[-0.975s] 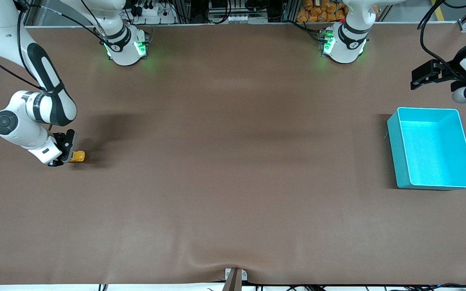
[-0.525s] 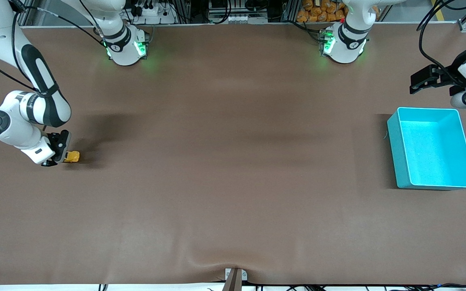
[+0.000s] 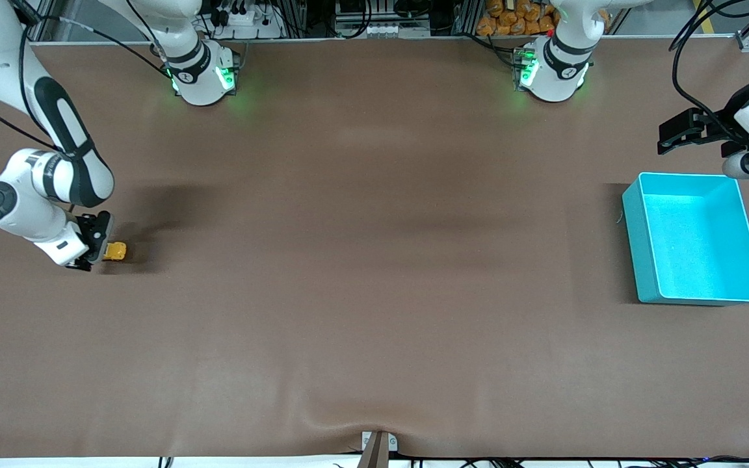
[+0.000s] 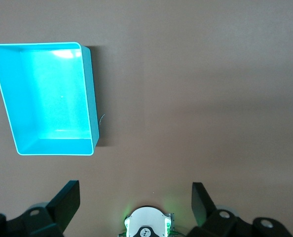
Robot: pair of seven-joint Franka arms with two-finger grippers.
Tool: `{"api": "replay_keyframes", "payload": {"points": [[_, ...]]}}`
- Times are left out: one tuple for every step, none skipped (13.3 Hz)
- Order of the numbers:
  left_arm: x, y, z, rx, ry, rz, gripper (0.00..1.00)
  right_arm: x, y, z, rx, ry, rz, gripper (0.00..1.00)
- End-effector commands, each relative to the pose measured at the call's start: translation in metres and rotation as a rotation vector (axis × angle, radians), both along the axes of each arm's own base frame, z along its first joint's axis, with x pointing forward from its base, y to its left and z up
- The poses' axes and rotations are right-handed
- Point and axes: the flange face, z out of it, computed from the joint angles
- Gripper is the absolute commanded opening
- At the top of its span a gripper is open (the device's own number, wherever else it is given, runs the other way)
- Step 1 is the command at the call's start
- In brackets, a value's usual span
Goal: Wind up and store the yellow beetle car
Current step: 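Press the car down and drag it backward with the right gripper, then open the right gripper to release the car rolling toward the bin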
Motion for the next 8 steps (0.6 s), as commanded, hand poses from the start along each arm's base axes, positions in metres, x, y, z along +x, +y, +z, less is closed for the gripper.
{"api": "replay_keyframes", "payload": {"points": [[0.001, -0.002, 0.003, 0.025, -0.020, 0.012, 1.00, 0.008, -0.010, -0.018, 0.005, 0.042, -0.012, 1.00], [0.001, -0.001, 0.003, 0.026, -0.022, 0.015, 1.00, 0.019, -0.011, -0.004, 0.004, 0.063, -0.016, 1.00], [0.001, -0.001, 0.003, 0.025, -0.022, 0.015, 1.00, 0.032, -0.014, 0.011, 0.015, 0.097, -0.029, 1.00], [0.001, -0.001, 0.003, 0.025, -0.022, 0.019, 1.00, 0.040, -0.017, 0.022, 0.038, 0.114, -0.057, 1.00], [0.001, -0.001, 0.003, 0.026, -0.022, 0.022, 1.00, 0.045, -0.018, 0.030, 0.060, 0.124, -0.061, 1.00], [0.001, -0.001, 0.003, 0.026, -0.022, 0.022, 1.00, 0.049, -0.019, 0.036, 0.070, 0.121, -0.057, 1.00], [0.001, -0.001, 0.003, 0.026, -0.022, 0.022, 1.00, 0.052, -0.020, 0.039, 0.073, 0.114, -0.056, 1.00], [0.001, -0.001, 0.003, 0.026, -0.022, 0.022, 1.00, 0.053, -0.020, 0.041, 0.076, 0.109, -0.061, 1.00]]}}
